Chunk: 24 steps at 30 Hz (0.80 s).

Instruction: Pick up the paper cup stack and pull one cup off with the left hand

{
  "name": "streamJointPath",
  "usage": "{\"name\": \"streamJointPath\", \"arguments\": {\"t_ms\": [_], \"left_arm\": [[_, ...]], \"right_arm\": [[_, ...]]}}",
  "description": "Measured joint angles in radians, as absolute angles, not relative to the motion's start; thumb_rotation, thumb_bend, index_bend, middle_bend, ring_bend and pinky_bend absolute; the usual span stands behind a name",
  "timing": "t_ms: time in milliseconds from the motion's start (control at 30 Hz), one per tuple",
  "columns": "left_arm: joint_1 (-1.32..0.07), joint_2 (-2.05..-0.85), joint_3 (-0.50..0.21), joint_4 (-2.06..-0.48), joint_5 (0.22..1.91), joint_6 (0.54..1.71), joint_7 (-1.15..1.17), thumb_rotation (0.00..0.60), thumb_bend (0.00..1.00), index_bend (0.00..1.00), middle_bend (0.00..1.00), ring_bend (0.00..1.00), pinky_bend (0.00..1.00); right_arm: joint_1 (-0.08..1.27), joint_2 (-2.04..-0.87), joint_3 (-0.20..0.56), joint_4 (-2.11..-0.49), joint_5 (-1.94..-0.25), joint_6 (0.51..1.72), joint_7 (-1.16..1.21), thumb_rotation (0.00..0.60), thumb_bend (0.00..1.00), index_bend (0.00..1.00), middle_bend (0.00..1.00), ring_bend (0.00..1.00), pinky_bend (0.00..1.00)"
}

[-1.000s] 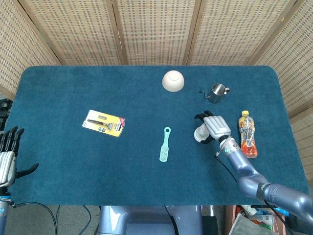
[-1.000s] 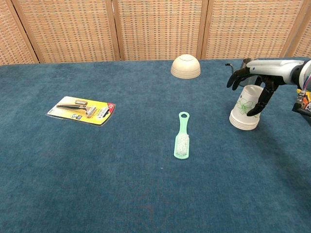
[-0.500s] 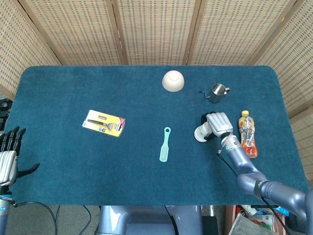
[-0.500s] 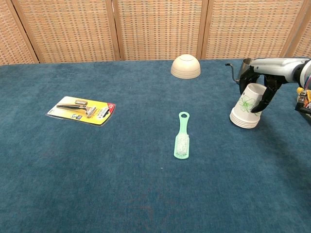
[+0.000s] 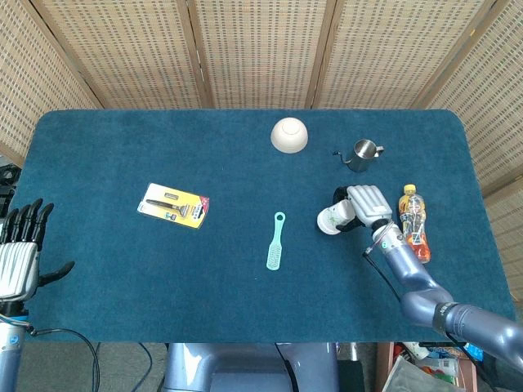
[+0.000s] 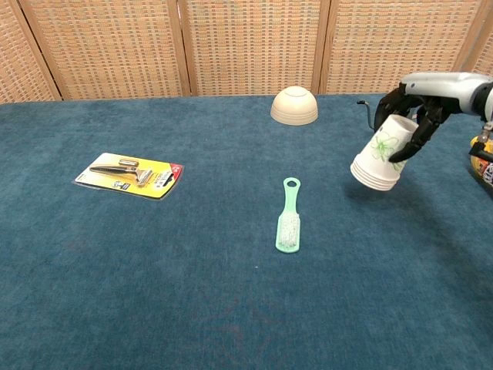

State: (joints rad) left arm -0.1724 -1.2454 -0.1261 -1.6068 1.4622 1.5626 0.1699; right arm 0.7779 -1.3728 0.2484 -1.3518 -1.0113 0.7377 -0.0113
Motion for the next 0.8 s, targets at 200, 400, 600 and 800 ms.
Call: {"name": "streamJointPath", "arguments": {"t_ms": [200,400,600,800], "left_arm": [[-0.314,-1.316,-0.211,-1.452,1.615,1.598,0.126,0.6,0.12,0.11,0.0,0.0,0.0],[-0.489,-1.37,-0.274,-1.41,1.676,1.515,0.109,0.6,0.12,0.21,0.0,0.0,0.0],[-0.631,-1.453,-0.302,-1.371,1.671,1.375,0.099,0.6,0.12,0.32,0.0,0.0,0.0],[-0.737,-1.577,-0.317,-1.283,1.661,1.323,0.088,0.6,0.12,0.38,0.0,0.0,0.0]], "right_arm": [[0.757,-1.267,0.334,-1.508,-1.014,0.698,0.204,0.6,0.44,0.57,0.54,0.42,0.65],[0.744,-1.209,0.408,-1.599,-0.969,0.659,0.35,0.6,0.44,0.57,0.54,0.42,0.65],[0.737,-1.195,0.457,-1.643,-0.897,0.633,0.462,0.6,0.44,0.57,0.54,0.42,0.65],[0.746,-1.195,0.481,-1.658,-0.83,0.608,0.512,0.6,0.44,0.57,0.55,0.42,0.65]]}}
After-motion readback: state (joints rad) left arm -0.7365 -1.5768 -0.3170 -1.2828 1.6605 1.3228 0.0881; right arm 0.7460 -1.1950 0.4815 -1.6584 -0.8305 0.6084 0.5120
